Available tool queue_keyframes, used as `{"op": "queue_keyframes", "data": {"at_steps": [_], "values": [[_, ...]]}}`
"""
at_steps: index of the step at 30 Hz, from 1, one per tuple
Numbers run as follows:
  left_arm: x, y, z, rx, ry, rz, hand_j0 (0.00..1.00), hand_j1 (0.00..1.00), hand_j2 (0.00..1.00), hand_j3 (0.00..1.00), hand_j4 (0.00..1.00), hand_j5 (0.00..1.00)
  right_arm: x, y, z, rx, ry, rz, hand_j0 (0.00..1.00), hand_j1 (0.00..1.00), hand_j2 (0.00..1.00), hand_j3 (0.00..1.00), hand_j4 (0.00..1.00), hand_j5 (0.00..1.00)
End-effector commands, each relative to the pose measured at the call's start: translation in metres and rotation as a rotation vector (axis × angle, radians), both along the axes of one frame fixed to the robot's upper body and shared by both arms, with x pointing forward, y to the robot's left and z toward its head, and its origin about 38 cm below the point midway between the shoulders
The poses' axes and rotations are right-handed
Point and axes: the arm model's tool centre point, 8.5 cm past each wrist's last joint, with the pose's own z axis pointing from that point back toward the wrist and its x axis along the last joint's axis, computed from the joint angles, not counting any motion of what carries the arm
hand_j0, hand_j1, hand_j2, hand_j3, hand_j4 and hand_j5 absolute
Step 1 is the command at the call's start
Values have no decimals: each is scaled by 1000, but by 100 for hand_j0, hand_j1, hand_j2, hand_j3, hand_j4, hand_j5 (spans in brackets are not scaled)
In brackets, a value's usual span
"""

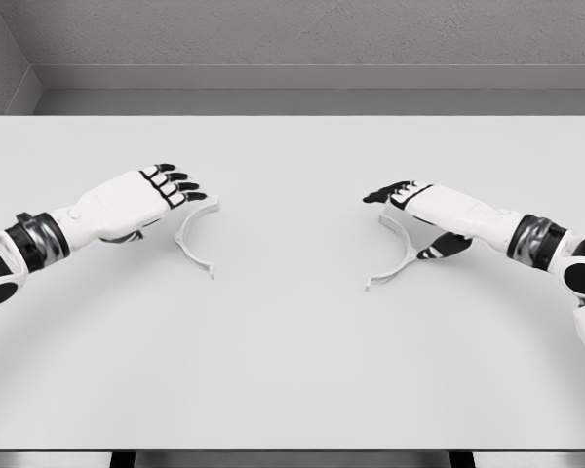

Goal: Assemble PVC drainage pipe clamps

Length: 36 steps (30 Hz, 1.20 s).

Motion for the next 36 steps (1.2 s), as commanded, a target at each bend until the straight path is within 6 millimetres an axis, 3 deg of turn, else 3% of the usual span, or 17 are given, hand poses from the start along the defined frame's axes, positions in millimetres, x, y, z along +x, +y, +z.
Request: {"op": "queue_keyframes", "data": {"at_steps": [1,8,21,25,36], "values": [[3,4,1,-4,-11,47,99,99,99,99,99,99,0,4,0,14,2,4,100,100,100,100,100,100],[6,7,-5,-25,-7,136,99,99,99,99,99,99,4,7,-3,9,13,7,100,100,100,100,100,100],[5,1,-8,-48,-8,134,100,100,100,100,100,100,7,22,-5,20,18,33,100,100,100,100,100,100],[6,-14,-16,-69,3,119,100,100,100,100,100,100,8,28,-4,18,17,48,100,100,100,100,100,100],[6,-28,-20,-85,15,101,100,100,100,100,100,100,11,44,-4,23,17,81,100,100,100,100,100,100]]}}
